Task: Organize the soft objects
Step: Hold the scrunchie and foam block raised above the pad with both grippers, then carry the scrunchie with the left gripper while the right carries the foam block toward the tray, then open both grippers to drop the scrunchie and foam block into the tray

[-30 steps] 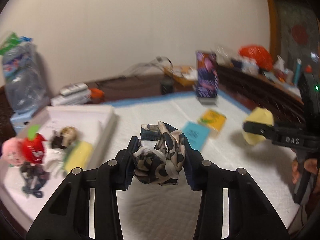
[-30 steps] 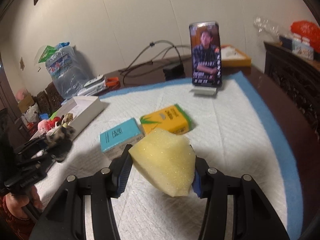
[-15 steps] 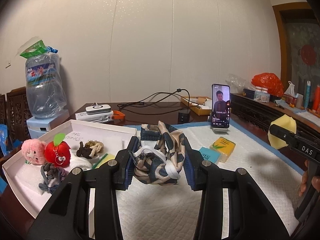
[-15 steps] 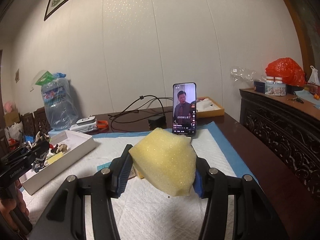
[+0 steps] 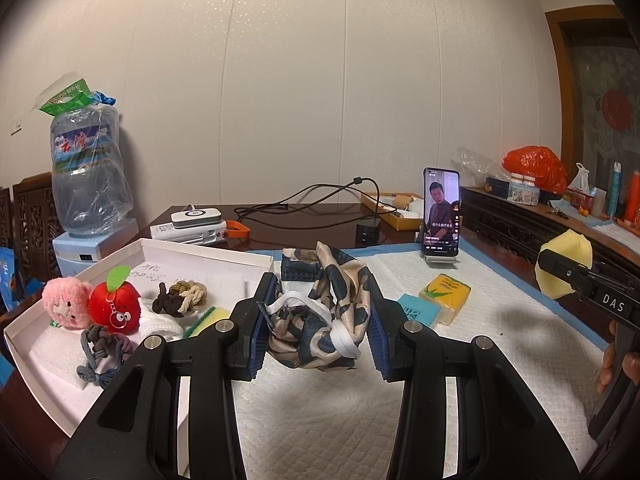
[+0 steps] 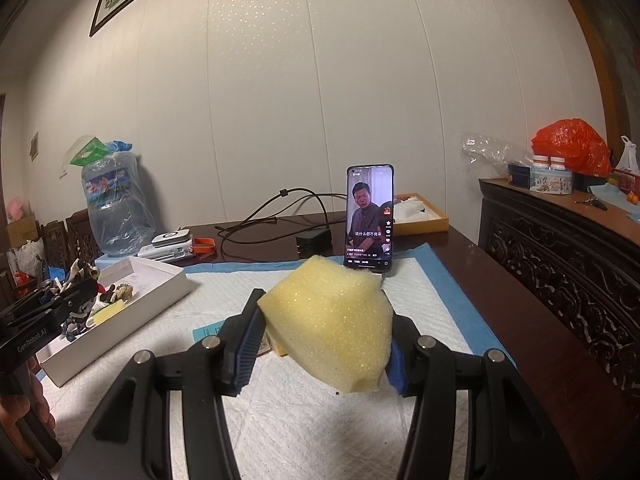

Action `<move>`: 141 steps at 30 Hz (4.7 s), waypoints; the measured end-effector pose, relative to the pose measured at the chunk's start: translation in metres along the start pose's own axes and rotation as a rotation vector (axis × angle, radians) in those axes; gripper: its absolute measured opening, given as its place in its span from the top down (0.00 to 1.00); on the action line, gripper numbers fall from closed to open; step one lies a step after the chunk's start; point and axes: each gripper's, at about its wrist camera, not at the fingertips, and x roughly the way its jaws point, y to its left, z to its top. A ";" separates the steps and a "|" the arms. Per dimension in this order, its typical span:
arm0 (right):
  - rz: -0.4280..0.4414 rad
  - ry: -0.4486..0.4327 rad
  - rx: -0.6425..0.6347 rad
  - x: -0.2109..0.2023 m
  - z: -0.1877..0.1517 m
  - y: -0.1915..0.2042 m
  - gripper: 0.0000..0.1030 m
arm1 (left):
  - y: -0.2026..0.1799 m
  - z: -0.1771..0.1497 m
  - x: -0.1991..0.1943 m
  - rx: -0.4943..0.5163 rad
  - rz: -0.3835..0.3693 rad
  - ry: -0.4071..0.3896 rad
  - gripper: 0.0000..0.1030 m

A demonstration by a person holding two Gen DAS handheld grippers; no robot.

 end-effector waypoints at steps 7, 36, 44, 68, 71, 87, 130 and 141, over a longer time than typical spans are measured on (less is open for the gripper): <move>-0.006 0.000 -0.014 0.000 0.000 0.002 0.48 | 0.000 -0.001 -0.002 -0.004 -0.001 0.000 0.60; -0.017 0.004 -0.099 0.003 -0.002 0.023 0.48 | 0.022 -0.004 -0.013 -0.077 0.028 0.007 0.60; -0.001 0.006 -0.106 0.003 -0.002 0.031 0.48 | 0.026 -0.005 -0.018 -0.069 0.046 0.001 0.60; 0.034 0.033 -0.130 0.009 -0.004 0.056 0.48 | 0.063 -0.008 -0.032 -0.093 0.137 -0.010 0.59; 0.038 0.035 -0.129 0.010 -0.004 0.059 0.48 | 0.071 -0.010 -0.034 -0.103 0.152 -0.006 0.59; 0.091 0.060 -0.163 0.018 -0.007 0.089 0.48 | 0.098 -0.013 -0.046 -0.116 0.213 -0.019 0.59; 0.509 0.338 -0.078 0.134 0.053 0.230 0.48 | 0.194 0.016 0.006 -0.313 0.182 0.223 0.59; 0.477 0.389 -0.055 0.175 0.029 0.261 0.00 | 0.176 -0.001 0.023 -0.237 0.287 0.307 0.00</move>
